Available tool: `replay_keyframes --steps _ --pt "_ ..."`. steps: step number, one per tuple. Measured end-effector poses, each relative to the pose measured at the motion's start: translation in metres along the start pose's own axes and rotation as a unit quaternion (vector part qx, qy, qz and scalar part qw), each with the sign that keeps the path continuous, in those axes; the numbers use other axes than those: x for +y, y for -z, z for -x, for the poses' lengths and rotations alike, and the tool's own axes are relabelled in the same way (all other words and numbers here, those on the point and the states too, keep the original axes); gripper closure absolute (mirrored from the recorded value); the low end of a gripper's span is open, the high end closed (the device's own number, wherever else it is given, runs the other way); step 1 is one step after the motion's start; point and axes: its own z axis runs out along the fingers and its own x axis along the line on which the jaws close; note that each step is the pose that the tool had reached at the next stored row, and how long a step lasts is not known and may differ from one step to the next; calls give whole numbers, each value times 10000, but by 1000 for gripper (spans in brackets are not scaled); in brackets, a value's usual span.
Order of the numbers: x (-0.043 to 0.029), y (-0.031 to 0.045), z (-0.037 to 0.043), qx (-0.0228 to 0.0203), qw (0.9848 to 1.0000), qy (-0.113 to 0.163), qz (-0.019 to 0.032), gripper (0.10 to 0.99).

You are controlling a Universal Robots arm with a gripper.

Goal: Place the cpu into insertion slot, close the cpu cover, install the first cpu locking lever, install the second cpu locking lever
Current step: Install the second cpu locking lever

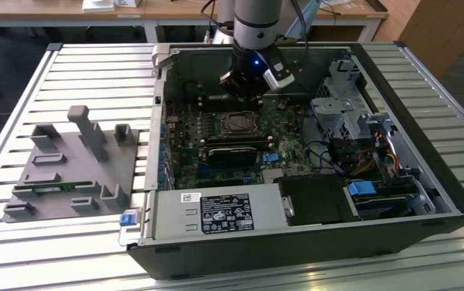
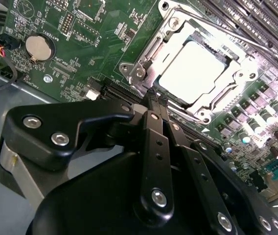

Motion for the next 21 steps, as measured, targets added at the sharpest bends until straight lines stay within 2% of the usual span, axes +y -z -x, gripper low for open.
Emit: replay_keyframes --steps 21 --pt "-93 6 -4 0 10000 -1 0 980"
